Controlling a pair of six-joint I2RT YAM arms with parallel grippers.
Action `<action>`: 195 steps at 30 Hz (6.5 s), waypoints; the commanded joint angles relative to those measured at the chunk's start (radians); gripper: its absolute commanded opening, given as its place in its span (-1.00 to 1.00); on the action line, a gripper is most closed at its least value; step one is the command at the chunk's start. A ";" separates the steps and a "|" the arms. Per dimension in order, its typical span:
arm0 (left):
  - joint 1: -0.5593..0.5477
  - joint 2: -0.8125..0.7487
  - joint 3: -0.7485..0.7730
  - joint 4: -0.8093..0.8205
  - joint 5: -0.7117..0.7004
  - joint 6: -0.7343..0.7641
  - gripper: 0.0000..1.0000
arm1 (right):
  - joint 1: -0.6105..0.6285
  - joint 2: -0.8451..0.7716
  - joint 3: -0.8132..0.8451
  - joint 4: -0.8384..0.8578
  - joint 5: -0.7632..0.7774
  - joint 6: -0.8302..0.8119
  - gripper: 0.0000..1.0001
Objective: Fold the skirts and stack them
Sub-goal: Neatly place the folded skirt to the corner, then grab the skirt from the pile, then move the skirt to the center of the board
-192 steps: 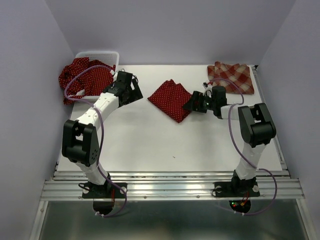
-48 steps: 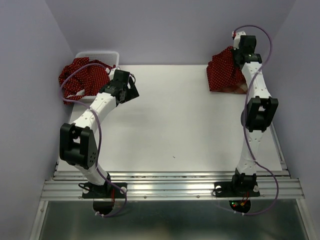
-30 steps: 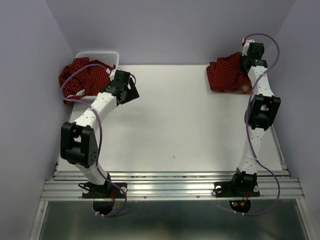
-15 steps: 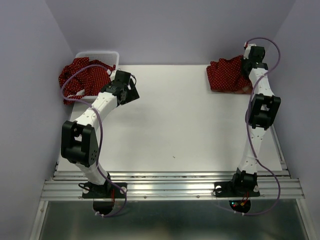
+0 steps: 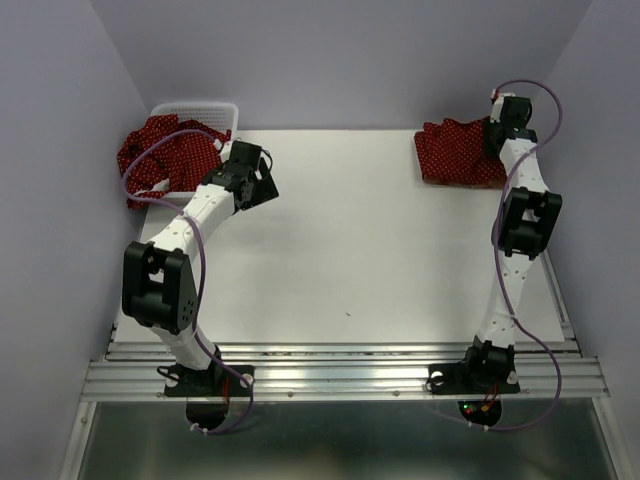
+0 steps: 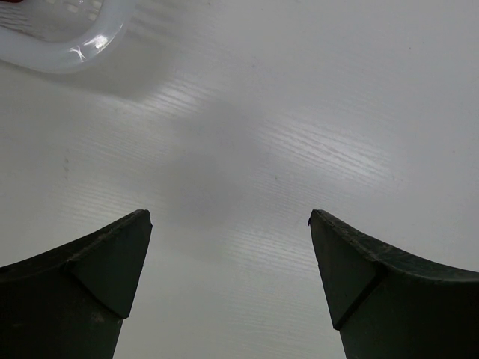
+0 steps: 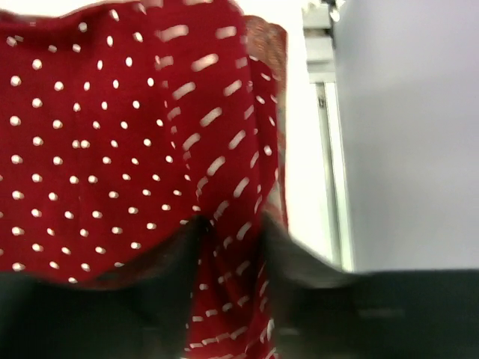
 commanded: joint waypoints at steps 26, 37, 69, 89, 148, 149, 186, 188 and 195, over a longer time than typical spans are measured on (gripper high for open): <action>0.003 -0.065 -0.020 0.065 0.010 0.009 0.97 | -0.014 -0.293 -0.246 0.023 -0.342 0.244 1.00; 0.003 -0.057 -0.017 0.053 0.011 0.017 0.97 | -0.014 -0.161 -0.112 -0.020 -0.185 0.259 1.00; 0.023 -0.152 -0.001 0.077 -0.065 0.012 0.97 | -0.014 -0.374 -0.271 0.159 -0.327 0.367 1.00; 0.403 0.507 0.888 -0.074 -0.153 0.268 0.97 | 0.134 -0.760 -0.813 0.279 -0.301 0.388 1.00; 0.498 0.262 0.603 0.485 0.235 0.298 -1.00 | 0.143 -0.901 -1.022 0.285 -0.194 0.396 1.00; 0.495 0.212 0.574 0.505 0.287 0.295 -1.00 | 0.143 -0.914 -1.034 0.290 -0.194 0.397 1.00; -0.396 0.194 1.135 0.832 0.609 0.138 -1.00 | 0.143 -1.263 -1.338 0.549 -0.087 0.545 1.00; -0.416 0.233 1.142 0.832 0.606 0.115 -1.00 | 0.143 -1.287 -1.342 0.531 -0.020 0.546 1.00; -0.332 0.133 0.810 0.803 0.467 0.091 -1.00 | 0.143 -1.295 -1.335 0.476 0.037 0.532 1.00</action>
